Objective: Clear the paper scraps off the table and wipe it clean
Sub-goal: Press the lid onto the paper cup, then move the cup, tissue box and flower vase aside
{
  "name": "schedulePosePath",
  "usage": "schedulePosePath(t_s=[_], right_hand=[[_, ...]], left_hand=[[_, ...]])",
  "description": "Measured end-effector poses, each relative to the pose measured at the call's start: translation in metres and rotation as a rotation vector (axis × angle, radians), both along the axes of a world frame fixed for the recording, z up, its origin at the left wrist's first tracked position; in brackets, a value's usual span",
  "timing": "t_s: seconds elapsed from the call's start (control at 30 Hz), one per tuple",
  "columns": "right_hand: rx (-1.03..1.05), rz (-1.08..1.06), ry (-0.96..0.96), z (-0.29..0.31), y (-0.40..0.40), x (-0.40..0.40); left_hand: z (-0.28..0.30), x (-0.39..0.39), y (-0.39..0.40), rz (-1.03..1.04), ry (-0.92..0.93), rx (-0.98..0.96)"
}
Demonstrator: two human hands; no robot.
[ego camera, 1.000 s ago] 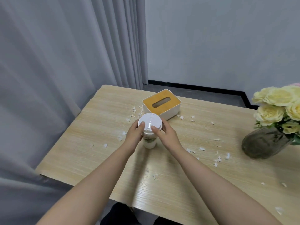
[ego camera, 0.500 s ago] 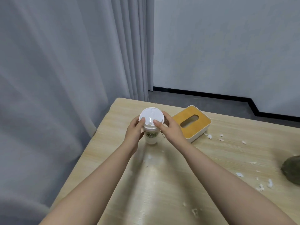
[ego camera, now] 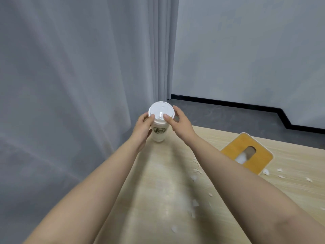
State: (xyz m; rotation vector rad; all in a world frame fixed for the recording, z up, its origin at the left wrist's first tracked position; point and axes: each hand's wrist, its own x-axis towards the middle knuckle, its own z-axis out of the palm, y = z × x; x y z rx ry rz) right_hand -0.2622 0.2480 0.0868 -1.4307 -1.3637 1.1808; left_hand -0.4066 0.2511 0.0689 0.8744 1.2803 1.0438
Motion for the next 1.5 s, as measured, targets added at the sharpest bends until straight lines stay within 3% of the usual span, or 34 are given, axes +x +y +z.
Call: schedulePosePath(t_s=[0.4,0.73,1.0,1.13,1.3,1.5], right_hand=[[-0.029,0.025,-0.036,-0.013,0.073,-0.042],[-0.050,0.038,-0.121,-0.035,0.083,-0.050],[-0.073,0.051,-0.129,-0.041,0.082,-0.054],[-0.104,0.038,-0.112,-0.037,0.076,-0.050],[-0.127,0.049,-0.182,-0.036,0.053,-0.027],[-0.077,0.037,-0.308,-0.039,0.009,0.030]], left_hand=[[-0.006,-0.035,0.066,0.039,0.042,-0.029],[-0.019,-0.041,0.076,0.046,0.097,-0.043],[-0.019,-0.042,0.074,0.094,0.024,-0.061],[-0.011,-0.035,0.066,0.096,0.094,-0.044],[-0.023,-0.035,0.052,0.113,0.279,-0.072],[-0.035,0.005,0.008,0.062,0.350,-0.133]])
